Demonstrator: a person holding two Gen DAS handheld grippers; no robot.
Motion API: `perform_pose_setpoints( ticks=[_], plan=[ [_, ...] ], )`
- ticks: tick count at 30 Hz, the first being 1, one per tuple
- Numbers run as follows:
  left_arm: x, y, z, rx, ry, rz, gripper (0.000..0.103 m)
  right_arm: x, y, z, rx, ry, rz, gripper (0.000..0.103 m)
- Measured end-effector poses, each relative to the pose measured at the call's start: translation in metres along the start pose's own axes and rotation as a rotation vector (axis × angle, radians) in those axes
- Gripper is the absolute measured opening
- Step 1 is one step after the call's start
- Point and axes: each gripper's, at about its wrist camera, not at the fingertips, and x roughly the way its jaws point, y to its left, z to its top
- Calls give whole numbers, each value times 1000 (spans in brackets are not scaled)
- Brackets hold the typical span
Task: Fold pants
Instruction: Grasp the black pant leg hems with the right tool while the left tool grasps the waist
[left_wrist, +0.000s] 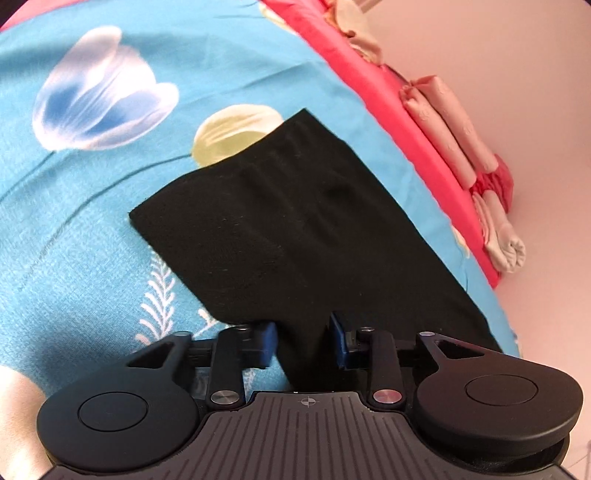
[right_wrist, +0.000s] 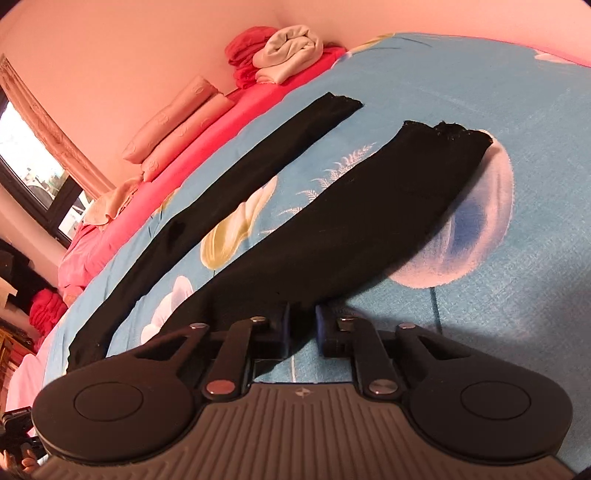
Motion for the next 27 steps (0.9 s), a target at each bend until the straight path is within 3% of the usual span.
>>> perform_pose_setpoints(
  ticks=[7, 13, 17, 21, 24, 25, 27],
  plan=[
    [-8, -30, 27, 67, -55, -45, 89, -7, 26, 45, -49, -62, 77, 8],
    [19, -70, 80, 125, -83, -44, 88, 35, 68, 116, -110, -80, 90, 8],
    [71, -90, 121, 160, -91, 66, 88, 104, 85, 164, -102, -22, 52, 8],
    [117, -91, 157, 186, -117, 191, 86, 181, 87, 192, -95, -23, -23, 8],
    [125, -81, 166, 151, -82, 172, 90, 213, 71, 201, -26, 6, -9, 24],
    [122, -80, 164, 159, -91, 170, 91, 211, 66, 203, 7, -3, 15, 37],
    [106, -80, 156, 208, -126, 168, 103, 188, 57, 205, 27, -79, 75, 53]
  ],
)
